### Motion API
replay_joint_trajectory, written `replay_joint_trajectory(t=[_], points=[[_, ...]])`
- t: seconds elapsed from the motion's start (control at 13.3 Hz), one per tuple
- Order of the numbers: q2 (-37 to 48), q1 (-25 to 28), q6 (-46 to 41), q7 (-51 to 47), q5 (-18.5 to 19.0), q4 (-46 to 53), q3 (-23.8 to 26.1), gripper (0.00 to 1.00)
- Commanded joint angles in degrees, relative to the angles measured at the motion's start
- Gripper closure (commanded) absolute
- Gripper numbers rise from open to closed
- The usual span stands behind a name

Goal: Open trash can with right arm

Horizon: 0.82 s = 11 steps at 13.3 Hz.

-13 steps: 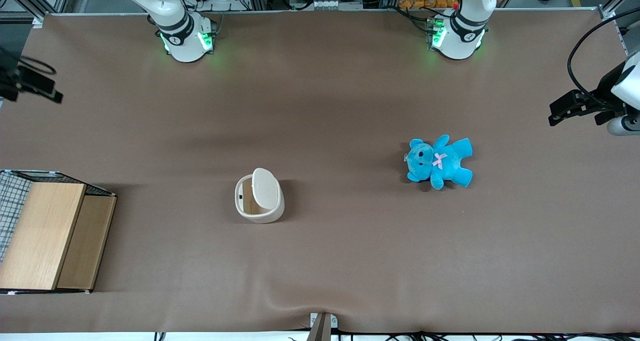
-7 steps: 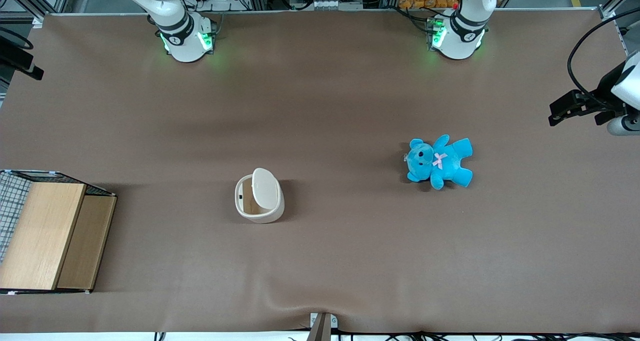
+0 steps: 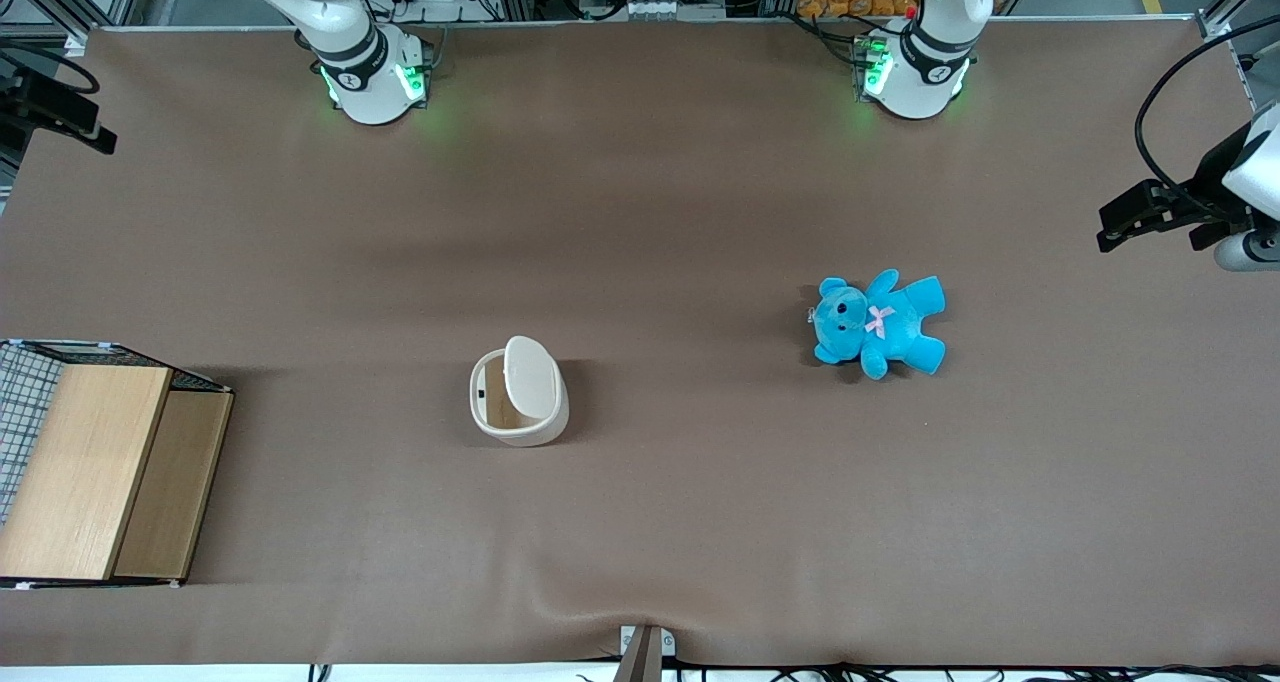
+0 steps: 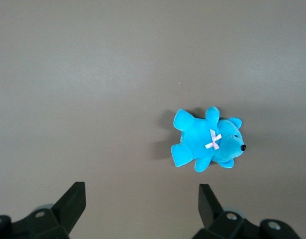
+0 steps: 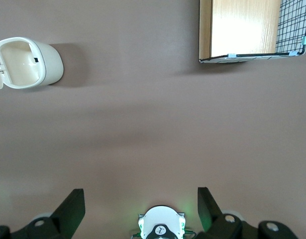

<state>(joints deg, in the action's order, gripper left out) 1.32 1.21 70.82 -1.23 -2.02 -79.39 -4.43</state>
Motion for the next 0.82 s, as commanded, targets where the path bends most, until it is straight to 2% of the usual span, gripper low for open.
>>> replay_joint_trajectory(t=[0.0, 0.75], points=[[0.27, -0.69, -0.33, -0.44, 1.84, 0.02, 1.26, 0.0], [0.09, -0.78, 2.57, 0.62, 1.75, -0.33, 1.27, 0.0]])
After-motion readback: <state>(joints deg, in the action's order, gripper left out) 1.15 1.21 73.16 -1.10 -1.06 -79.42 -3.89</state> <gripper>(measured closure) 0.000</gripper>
